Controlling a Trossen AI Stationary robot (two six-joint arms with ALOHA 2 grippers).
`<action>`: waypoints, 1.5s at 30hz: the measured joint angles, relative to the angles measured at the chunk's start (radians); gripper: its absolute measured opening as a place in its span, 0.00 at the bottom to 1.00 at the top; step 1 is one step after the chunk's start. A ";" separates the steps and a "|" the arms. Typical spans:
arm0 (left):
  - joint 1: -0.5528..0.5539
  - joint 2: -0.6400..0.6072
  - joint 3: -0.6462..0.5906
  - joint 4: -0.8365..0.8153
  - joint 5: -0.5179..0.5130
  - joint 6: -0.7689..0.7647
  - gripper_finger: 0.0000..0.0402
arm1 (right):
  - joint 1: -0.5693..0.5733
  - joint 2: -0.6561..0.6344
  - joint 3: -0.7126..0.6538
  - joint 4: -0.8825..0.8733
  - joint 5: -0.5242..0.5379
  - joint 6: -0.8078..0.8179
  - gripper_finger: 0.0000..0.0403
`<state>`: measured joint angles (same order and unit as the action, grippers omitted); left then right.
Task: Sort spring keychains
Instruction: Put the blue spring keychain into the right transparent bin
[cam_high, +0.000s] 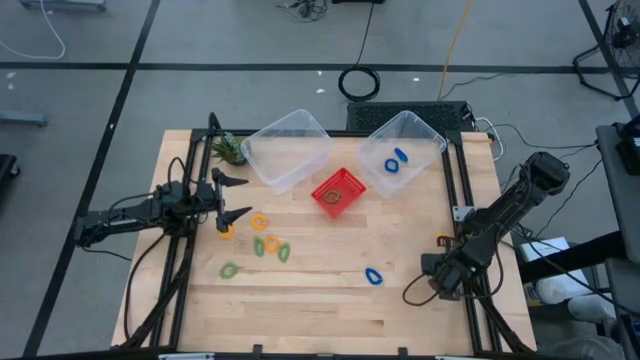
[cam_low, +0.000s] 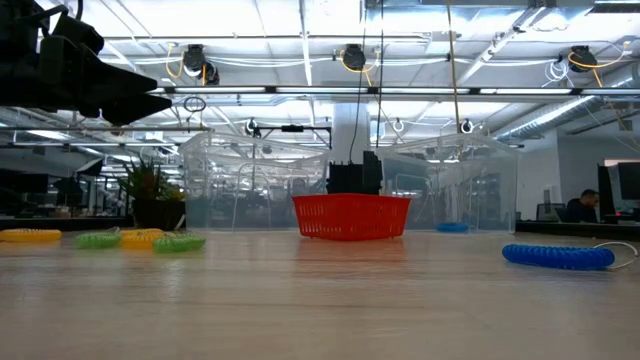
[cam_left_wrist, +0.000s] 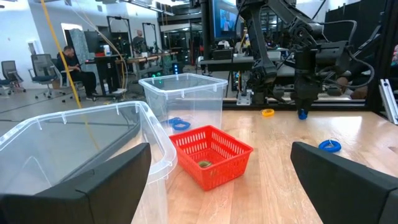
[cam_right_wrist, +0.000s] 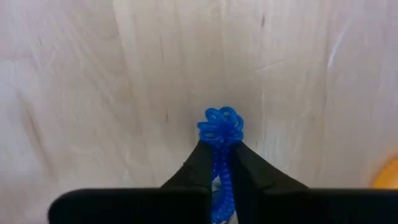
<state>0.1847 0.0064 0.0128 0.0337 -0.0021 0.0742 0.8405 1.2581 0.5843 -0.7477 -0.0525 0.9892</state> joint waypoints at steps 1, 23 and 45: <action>0.000 0.000 0.000 0.000 0.000 0.000 0.98 | -0.009 -0.004 0.009 -0.012 0.004 0.001 0.03; 0.000 0.000 0.000 -0.001 0.000 0.000 0.98 | -0.395 -0.011 0.474 -0.410 0.142 -0.140 0.00; 0.000 0.000 0.000 0.000 0.000 0.000 0.98 | -0.914 0.211 0.867 -0.440 0.163 -0.622 0.00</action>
<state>0.1848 0.0063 0.0128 0.0334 -0.0021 0.0742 -0.0732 1.4691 1.4509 -1.1876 0.1107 0.3674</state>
